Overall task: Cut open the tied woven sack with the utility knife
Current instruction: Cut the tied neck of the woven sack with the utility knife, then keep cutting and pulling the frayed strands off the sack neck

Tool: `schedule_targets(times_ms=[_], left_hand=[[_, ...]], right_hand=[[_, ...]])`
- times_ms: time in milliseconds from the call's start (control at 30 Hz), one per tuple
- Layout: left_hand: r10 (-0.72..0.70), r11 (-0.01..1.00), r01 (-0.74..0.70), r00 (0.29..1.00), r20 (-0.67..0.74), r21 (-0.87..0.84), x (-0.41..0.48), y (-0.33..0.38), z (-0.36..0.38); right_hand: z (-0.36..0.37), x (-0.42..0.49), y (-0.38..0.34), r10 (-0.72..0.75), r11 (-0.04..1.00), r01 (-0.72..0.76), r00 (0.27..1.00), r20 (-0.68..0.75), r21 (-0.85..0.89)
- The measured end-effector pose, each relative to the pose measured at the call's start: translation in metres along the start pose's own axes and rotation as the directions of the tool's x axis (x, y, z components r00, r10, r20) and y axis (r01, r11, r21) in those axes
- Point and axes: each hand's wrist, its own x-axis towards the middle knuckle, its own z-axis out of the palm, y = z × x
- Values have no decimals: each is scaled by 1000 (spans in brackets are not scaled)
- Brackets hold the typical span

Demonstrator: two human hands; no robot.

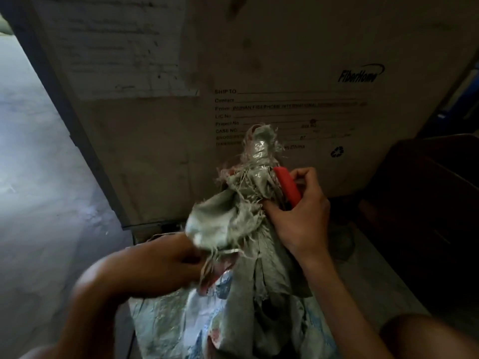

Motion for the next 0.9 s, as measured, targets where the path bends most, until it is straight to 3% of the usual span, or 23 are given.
schedule_targets(times_ms=[67,133,167,233,267,300,400,500,600,733,833,900], left_hand=[[-57,998,59,997,57,-34,-22,-18,-10],[-36,996,20,982,-184,-89,-32,-35,-23],[-8,990,-43,933,-359,-133,-34,-40,-27],[-15,923,-248,739,-673,-293,-27,-38,-30],[-53,871,-335,664,-746,-360,-20,-34,-28],[-101,833,-367,635,-766,-414,-10,-27,-24],[-194,804,-282,708,-679,-524,20,-10,-9],[-300,685,-229,776,-554,-692,35,-14,-7],[-153,527,-342,862,-483,-778,36,-27,-8],[9,366,-447,879,-478,-816,38,-29,-2],[-6,321,-472,866,-501,-821,42,-25,3],[-22,302,-474,864,-503,-827,44,-25,4]], right_hand=[[2,-2,0,10,1000,-10,998,56,9],[3,-5,-3,38,998,-43,990,133,34],[4,-7,-5,46,997,-55,984,171,46],[6,-13,-11,43,994,-66,967,251,86],[7,-16,-15,34,991,-71,955,293,116],[9,-19,-20,24,988,-74,943,333,139],[15,-30,-30,29,968,-134,901,433,214],[13,-32,-35,37,924,-228,854,519,308],[4,-26,-34,78,907,-289,829,553,305],[-9,-15,-39,183,834,-457,758,626,310],[-13,-7,-38,248,909,-388,795,554,150],[-16,-5,-39,201,929,-331,825,528,165]])
